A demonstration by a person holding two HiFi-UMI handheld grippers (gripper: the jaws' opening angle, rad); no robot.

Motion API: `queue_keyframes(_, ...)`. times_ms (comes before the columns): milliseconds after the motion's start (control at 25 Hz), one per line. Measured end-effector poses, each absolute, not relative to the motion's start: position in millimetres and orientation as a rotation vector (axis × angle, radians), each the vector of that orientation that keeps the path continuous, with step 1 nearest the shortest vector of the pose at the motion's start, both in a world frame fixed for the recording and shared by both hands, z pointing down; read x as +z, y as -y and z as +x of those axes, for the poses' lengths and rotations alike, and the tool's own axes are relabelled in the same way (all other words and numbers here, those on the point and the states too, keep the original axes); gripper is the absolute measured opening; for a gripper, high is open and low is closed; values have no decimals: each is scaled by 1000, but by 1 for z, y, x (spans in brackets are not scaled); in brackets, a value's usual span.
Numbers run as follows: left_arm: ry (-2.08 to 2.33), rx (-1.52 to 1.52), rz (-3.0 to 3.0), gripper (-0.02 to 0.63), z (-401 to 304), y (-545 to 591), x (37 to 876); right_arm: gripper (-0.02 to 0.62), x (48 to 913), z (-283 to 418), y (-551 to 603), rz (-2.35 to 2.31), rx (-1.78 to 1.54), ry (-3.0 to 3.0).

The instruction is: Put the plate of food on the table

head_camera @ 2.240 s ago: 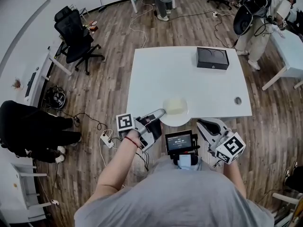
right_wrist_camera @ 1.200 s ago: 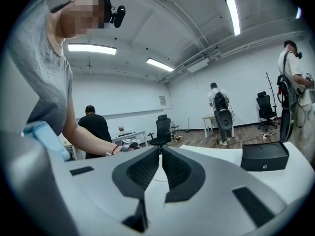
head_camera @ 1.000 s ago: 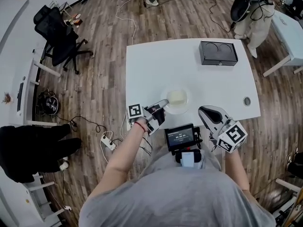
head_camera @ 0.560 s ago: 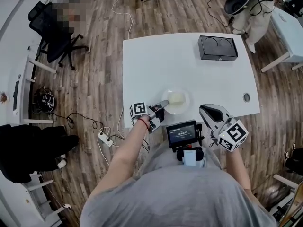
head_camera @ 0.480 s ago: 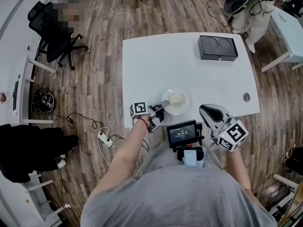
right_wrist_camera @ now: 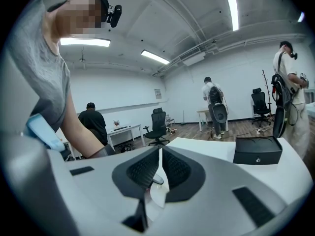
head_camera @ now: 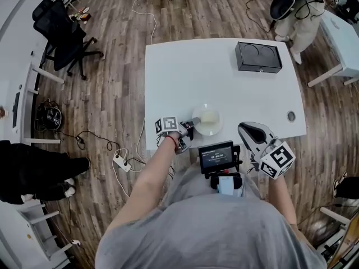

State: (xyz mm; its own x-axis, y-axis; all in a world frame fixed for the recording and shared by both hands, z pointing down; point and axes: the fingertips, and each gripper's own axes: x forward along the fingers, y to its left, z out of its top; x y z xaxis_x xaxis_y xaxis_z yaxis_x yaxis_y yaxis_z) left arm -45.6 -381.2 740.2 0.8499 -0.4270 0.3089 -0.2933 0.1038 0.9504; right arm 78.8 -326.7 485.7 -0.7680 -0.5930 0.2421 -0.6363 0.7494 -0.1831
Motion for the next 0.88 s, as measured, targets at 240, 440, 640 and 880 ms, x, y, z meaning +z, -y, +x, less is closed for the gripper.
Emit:
queue_keyframes(240, 736, -4, 1489, 42, -50, 385, 750, 34, 488, 78, 326, 972, 385, 2788)
queue_keyframes(440, 843, 151, 1562, 58, -55, 388, 754, 34, 487, 79, 327, 973, 378, 2789)
queue_keyframes(640, 1004, 380, 1727, 72, -72, 392, 751, 34, 487, 82, 324, 982, 374, 2783)
queue_keyframes(880, 1056, 518, 1807, 72, -78, 391, 748, 34, 488, 88, 322, 997, 379, 2777)
